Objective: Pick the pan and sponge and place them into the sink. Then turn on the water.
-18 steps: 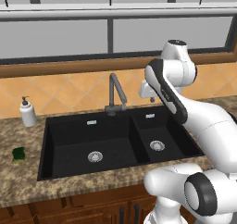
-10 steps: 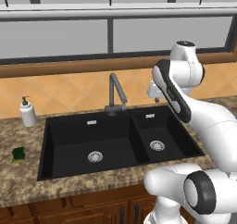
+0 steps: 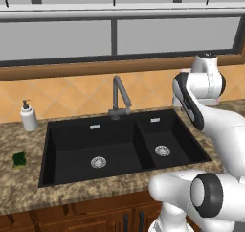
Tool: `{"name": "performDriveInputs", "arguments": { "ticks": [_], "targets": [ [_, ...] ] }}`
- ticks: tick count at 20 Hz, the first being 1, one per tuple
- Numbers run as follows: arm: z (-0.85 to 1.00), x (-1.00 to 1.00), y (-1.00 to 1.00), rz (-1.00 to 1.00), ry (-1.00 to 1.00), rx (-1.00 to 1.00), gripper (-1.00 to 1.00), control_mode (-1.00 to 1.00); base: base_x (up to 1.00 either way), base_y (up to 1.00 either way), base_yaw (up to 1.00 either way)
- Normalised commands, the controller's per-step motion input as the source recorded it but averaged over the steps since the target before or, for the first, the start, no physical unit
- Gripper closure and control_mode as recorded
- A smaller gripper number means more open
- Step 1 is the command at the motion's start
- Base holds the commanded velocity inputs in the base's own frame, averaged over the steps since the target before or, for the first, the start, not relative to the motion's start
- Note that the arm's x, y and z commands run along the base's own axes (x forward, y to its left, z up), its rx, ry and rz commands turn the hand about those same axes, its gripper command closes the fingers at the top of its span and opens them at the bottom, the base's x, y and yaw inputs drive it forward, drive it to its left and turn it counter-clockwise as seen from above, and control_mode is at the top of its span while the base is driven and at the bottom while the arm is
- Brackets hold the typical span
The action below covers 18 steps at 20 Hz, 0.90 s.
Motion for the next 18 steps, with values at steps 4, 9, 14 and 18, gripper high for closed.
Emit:
{"name": "performDriveInputs", "arguments": {
  "ticks": [4,9,14,18],
  "targets": [
    [-0.24,-0.03,-0.69,-0.11,0.04,-0.08,-1.0,-1.0,0.0,0.0,0.0],
    [0.25,-0.06,-0.45,-0.12,0.05,-0.02,-1.0,-1.0,0.0,0.0,0.0],
    [0.09,-0.07,-0.31,-0.25,0.18,0.02,-1.0,-1.0,0.0,0.0,0.0],
    [-0.06,-0.01,-0.97,-0.2,0.09,0.06,-1.0,-1.0,0.0,0.0,0.0]
  ]
}}
